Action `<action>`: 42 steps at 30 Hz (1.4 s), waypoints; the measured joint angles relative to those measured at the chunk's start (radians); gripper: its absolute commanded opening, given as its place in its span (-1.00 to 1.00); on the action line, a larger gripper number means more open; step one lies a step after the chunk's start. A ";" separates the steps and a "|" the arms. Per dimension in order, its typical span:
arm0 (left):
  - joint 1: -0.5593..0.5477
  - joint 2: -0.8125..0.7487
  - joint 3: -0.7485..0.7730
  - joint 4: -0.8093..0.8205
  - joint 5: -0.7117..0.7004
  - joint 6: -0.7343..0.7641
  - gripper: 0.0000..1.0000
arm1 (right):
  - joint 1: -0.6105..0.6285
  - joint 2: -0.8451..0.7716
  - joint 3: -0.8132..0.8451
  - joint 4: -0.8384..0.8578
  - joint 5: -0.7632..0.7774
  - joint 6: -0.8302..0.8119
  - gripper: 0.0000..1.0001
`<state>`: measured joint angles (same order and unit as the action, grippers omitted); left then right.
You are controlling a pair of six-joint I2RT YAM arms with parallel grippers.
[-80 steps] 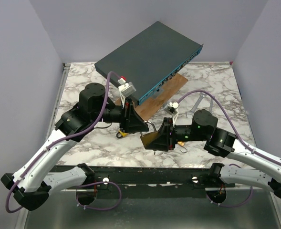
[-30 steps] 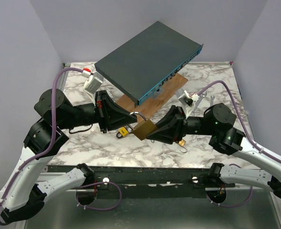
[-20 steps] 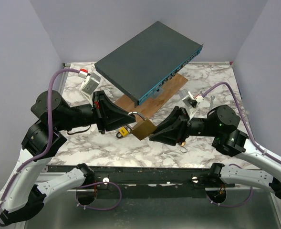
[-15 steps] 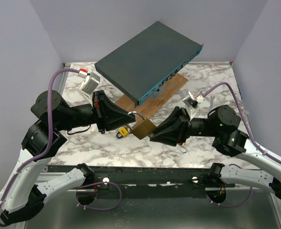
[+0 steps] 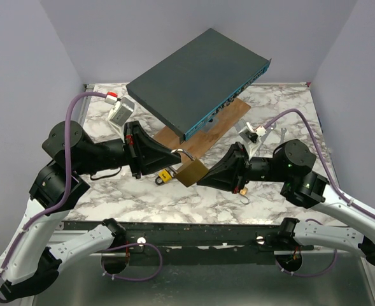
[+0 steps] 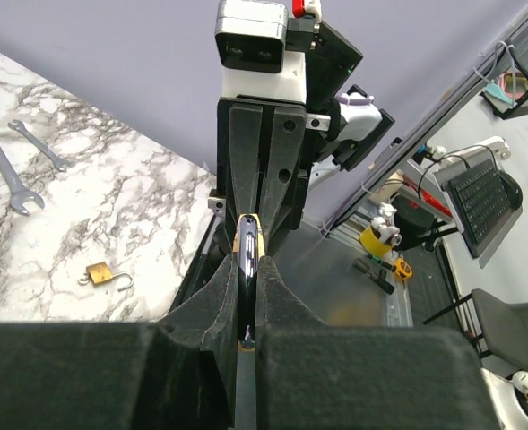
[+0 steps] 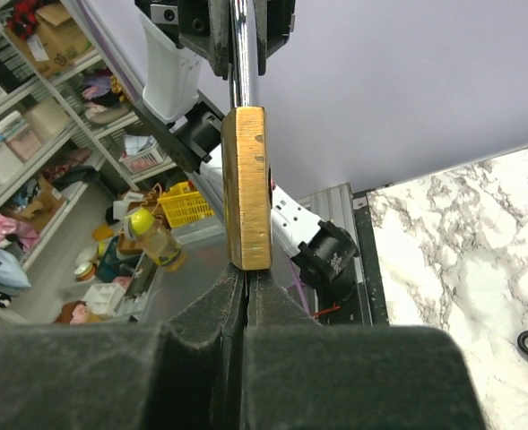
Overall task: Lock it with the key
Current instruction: Lock the lock, then place the lock at the center of the board.
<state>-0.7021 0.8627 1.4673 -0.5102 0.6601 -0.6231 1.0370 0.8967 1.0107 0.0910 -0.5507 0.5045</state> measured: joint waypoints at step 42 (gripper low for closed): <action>0.071 0.278 -1.097 0.885 -0.102 -0.341 -1.00 | -0.241 0.243 -0.337 -0.251 0.647 0.214 -0.98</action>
<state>-0.6312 1.1404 0.3702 0.3752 0.5583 -0.9646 0.7959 1.1393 0.6735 -0.1600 0.0967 0.7181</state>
